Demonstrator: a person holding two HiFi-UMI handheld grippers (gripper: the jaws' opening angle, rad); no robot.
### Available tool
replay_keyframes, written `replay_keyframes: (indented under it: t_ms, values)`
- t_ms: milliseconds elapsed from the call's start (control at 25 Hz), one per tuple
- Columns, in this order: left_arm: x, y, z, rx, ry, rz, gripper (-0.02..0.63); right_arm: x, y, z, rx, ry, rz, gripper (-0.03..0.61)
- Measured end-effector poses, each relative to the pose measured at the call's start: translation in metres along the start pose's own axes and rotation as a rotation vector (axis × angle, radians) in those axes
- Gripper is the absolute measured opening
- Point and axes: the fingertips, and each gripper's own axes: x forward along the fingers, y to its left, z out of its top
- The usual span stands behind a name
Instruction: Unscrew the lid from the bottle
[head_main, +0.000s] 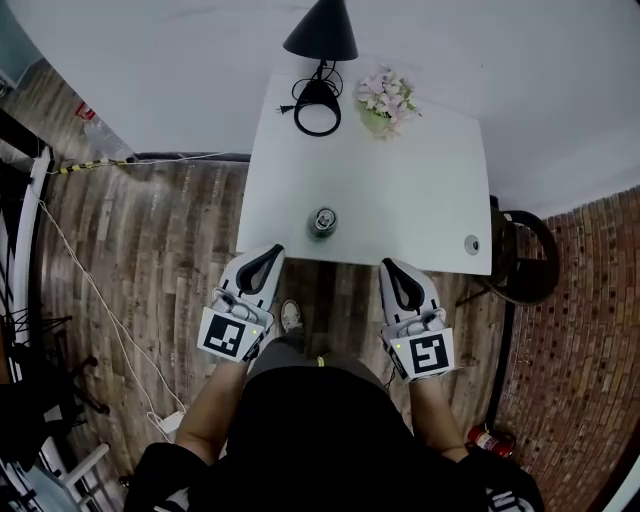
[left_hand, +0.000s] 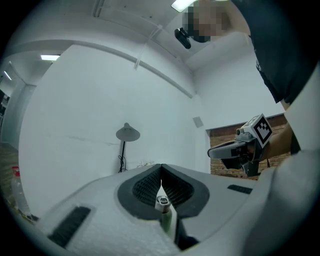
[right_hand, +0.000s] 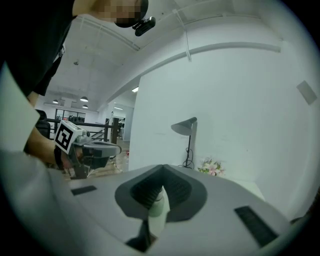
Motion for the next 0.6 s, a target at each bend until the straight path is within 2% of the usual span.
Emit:
replay_keyframes:
  t_ms: [240, 400, 600]
  values:
    - [0.020, 0.026, -0.009, 0.007, -0.001, -0.025, 0.023, 0.025, -0.002, 0.004, 0.004, 0.019, -0.016, 0.014]
    - [0.036, 0.022, -0.010, 0.001, 0.008, -0.042, 0.023, 0.028, -0.018, 0.001, 0.007, 0.012, -0.031, 0.014]
    - [0.050, 0.018, -0.019, 0.014, 0.044, -0.030, 0.023, 0.045, -0.028, -0.015, 0.039, 0.028, 0.015, 0.014]
